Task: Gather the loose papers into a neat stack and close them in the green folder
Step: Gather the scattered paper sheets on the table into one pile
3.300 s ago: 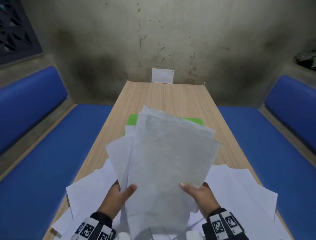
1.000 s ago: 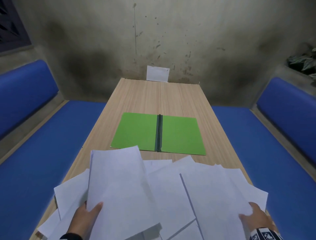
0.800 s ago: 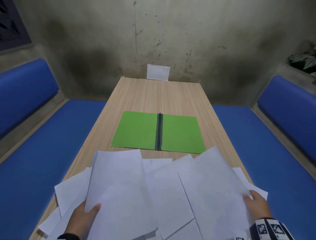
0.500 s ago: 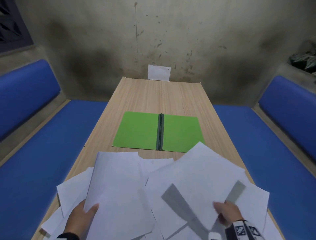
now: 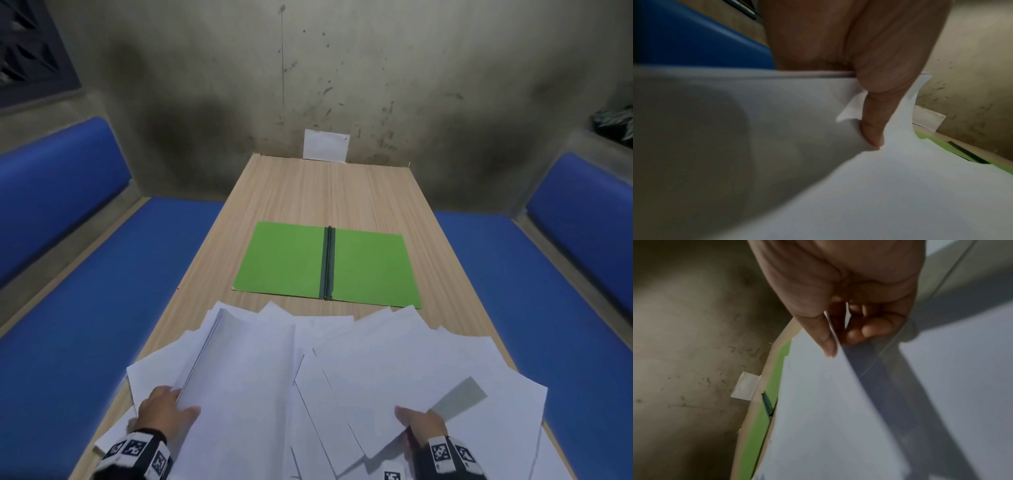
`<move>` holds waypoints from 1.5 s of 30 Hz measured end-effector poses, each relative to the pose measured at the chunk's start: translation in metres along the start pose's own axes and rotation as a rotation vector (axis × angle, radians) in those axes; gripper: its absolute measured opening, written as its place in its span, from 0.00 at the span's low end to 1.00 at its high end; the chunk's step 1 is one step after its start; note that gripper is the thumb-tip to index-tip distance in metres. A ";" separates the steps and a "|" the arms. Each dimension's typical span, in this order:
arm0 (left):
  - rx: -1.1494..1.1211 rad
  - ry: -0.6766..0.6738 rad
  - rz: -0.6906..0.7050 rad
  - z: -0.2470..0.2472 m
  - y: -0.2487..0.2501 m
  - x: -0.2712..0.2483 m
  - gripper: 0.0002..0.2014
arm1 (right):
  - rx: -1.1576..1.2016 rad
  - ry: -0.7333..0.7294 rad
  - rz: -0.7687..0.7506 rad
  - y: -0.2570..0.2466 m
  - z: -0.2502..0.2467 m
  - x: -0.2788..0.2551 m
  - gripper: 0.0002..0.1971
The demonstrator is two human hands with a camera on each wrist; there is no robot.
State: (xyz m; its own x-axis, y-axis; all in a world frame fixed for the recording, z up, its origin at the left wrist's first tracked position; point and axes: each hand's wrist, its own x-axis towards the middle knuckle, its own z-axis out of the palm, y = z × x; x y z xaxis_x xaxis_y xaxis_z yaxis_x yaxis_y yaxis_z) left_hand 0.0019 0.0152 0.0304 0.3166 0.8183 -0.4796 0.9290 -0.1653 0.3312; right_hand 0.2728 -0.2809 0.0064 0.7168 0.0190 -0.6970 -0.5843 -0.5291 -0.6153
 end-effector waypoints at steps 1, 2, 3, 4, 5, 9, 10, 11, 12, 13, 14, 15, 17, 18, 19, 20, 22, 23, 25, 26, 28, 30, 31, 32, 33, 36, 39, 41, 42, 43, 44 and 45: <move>0.004 0.007 0.006 0.000 0.000 0.000 0.18 | -0.008 0.023 -0.037 -0.003 0.000 -0.004 0.18; 0.003 0.007 0.008 0.000 -0.002 0.001 0.15 | -0.001 0.053 -0.074 -0.006 -0.002 -0.008 0.16; -0.012 0.014 0.016 0.001 -0.004 0.004 0.13 | 0.011 0.096 -0.112 -0.009 -0.006 -0.009 0.16; -0.027 0.034 0.030 0.001 -0.006 0.006 0.11 | 0.006 0.127 -0.165 -0.013 -0.012 -0.011 0.16; -0.039 0.057 0.048 -0.001 -0.006 0.006 0.09 | -0.003 0.153 -0.215 -0.019 -0.018 -0.014 0.16; -0.096 0.138 0.128 -0.018 -0.001 -0.007 0.05 | 0.032 0.189 -0.347 -0.039 -0.055 -0.026 0.18; -0.119 0.164 0.134 -0.022 -0.001 -0.010 0.06 | 0.056 0.183 -0.350 -0.042 -0.066 -0.030 0.20; -0.148 0.182 0.147 -0.027 -0.001 -0.012 0.06 | 0.071 0.177 -0.336 -0.043 -0.074 -0.033 0.21; -0.188 0.186 0.164 -0.033 -0.002 -0.015 0.07 | 0.073 0.158 -0.309 -0.043 -0.081 -0.033 0.21; -0.235 0.192 0.182 -0.040 -0.001 -0.018 0.06 | 0.067 0.136 -0.274 -0.042 -0.086 -0.032 0.22; -0.289 0.202 0.196 -0.047 0.000 -0.021 0.07 | 0.056 0.114 -0.241 -0.039 -0.088 -0.030 0.22; -0.342 0.207 0.213 -0.054 0.001 -0.024 0.07 | 0.042 0.091 -0.216 -0.035 -0.089 -0.026 0.22; -0.487 0.223 0.250 -0.067 0.006 -0.030 0.10 | -0.025 0.044 -0.197 -0.025 -0.082 -0.018 0.21; -0.592 0.228 0.252 -0.072 0.009 -0.033 0.11 | -0.074 0.019 -0.195 -0.021 -0.077 -0.016 0.21; -0.711 0.221 0.233 -0.077 0.013 -0.037 0.09 | -0.117 -0.006 -0.204 -0.016 -0.070 -0.013 0.21; -0.820 0.211 0.211 -0.080 0.018 -0.040 0.06 | -0.167 -0.029 -0.215 -0.011 -0.062 -0.012 0.22; -0.945 0.242 0.157 -0.085 0.022 -0.040 0.07 | -0.299 -0.061 -0.253 -0.005 -0.047 -0.011 0.20; -0.947 0.273 0.136 -0.086 0.022 -0.038 0.10 | -0.377 -0.080 -0.280 -0.003 -0.039 -0.012 0.17; -0.975 0.344 0.106 -0.087 0.021 -0.031 0.19 | -0.546 -0.074 -0.340 -0.003 -0.027 -0.017 0.07; -1.018 0.365 0.108 -0.087 0.021 -0.030 0.23 | -0.593 -0.051 -0.370 -0.003 -0.023 -0.018 0.07; -1.157 0.371 0.131 -0.086 0.023 -0.028 0.23 | -0.617 -0.054 -0.416 -0.002 -0.016 -0.020 0.14; -1.281 0.372 0.144 -0.081 0.020 -0.023 0.20 | -0.651 -0.095 -0.431 -0.004 -0.012 -0.027 0.09; -1.310 0.359 0.133 -0.077 0.015 -0.020 0.18 | -0.682 -0.118 -0.439 -0.004 -0.010 -0.030 0.03; -1.314 0.338 0.120 -0.071 0.010 -0.016 0.19 | -0.705 -0.139 -0.440 -0.002 -0.008 -0.027 0.08; -1.289 0.303 0.107 -0.064 0.003 -0.007 0.25 | -0.721 -0.159 -0.439 0.002 -0.006 -0.025 0.13; -1.343 0.205 0.081 -0.055 0.009 -0.018 0.29 | -0.690 -0.194 -0.457 0.006 -0.002 -0.029 0.07; -1.353 0.062 0.071 -0.049 0.029 -0.036 0.20 | -0.609 -0.128 -0.460 0.008 -0.010 -0.024 0.08; -1.374 -0.058 0.120 -0.042 0.038 -0.043 0.14 | -0.551 -0.029 -0.454 0.005 -0.024 -0.023 0.03; -1.387 -0.093 0.144 -0.040 0.043 -0.047 0.11 | -0.520 0.028 -0.409 0.004 -0.035 -0.020 0.06; -1.390 -0.113 0.150 -0.039 0.047 -0.049 0.09 | -0.478 0.075 -0.354 0.006 -0.047 -0.010 0.11; -1.412 -0.150 0.160 -0.039 0.051 -0.050 0.10 | -0.461 0.121 -0.287 0.006 -0.061 -0.005 0.15; -1.428 -0.180 0.175 -0.038 0.054 -0.051 0.11 | -0.472 0.178 -0.201 0.007 -0.074 0.001 0.18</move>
State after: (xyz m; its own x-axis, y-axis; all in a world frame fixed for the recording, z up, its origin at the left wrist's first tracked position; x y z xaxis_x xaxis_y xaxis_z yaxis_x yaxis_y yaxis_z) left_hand 0.0286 -0.0140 0.1037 0.5227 0.7490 -0.4071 -0.0692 0.5132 0.8555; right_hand 0.2976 -0.3471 0.0290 0.8743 0.0368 -0.4840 -0.2240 -0.8541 -0.4695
